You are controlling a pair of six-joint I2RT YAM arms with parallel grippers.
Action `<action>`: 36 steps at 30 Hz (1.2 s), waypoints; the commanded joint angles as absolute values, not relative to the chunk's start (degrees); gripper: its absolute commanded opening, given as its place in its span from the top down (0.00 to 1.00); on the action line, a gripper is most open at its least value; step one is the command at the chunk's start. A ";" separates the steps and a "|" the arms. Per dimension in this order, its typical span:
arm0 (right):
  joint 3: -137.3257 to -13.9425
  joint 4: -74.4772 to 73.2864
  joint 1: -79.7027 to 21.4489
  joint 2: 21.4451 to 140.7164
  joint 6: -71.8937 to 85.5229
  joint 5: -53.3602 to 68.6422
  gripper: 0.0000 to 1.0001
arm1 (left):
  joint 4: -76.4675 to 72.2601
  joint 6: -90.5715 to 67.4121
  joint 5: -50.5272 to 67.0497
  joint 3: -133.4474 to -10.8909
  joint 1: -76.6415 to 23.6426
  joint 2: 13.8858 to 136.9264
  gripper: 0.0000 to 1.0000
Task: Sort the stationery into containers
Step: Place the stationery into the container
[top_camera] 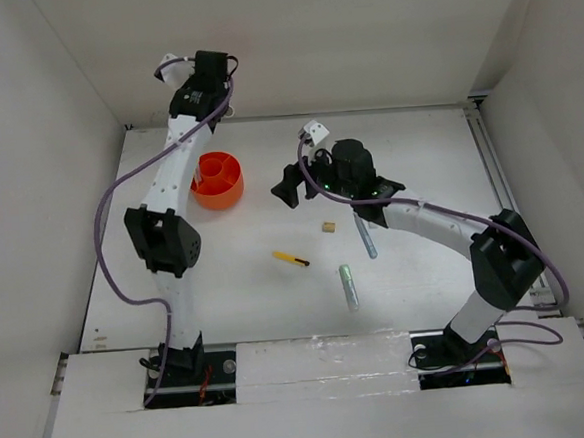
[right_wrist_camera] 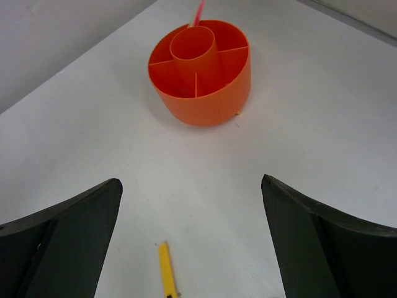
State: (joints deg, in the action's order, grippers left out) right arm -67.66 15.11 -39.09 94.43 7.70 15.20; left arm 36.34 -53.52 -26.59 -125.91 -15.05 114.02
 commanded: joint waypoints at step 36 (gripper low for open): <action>-63.72 10.02 -39.64 87.63 5.98 16.44 0.00 | 54.85 -74.53 -46.85 -128.15 -15.56 129.90 1.00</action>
